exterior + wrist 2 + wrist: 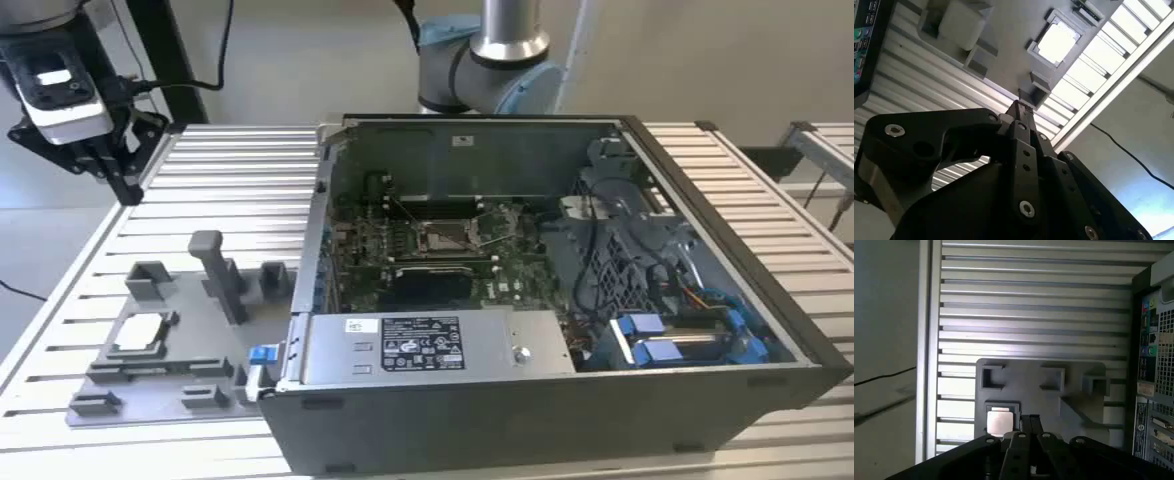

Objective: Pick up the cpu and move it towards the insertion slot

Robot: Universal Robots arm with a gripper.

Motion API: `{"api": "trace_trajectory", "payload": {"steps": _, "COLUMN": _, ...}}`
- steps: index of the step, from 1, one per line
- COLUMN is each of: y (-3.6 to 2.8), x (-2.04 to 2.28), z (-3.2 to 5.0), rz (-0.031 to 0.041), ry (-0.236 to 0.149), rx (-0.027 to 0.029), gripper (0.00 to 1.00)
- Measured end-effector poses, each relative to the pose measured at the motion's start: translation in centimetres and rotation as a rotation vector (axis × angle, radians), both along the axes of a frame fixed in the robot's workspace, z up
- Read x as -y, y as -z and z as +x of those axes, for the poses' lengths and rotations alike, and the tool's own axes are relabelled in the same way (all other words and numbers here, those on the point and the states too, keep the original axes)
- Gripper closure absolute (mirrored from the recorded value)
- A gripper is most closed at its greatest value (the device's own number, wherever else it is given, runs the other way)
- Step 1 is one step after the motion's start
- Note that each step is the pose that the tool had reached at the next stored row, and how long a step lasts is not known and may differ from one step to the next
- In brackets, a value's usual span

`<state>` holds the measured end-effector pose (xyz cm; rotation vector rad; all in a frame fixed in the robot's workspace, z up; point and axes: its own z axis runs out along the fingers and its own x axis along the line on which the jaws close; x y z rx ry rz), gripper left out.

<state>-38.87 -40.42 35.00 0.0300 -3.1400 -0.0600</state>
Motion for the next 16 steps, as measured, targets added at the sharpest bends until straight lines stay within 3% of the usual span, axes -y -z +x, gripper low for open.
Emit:
{"api": "trace_trajectory", "payload": {"steps": 13, "y": -0.01, "x": 0.01, "z": -0.01, "rz": -0.0001, "ry": 0.000, "rx": -0.0002, "gripper": 1.00}}
{"api": "trace_trajectory", "payload": {"steps": 16, "y": 0.01, "x": 0.39, "z": -0.28, "rz": 0.0001, "ry": 0.000, "rx": 0.0000, "gripper": 1.00}}
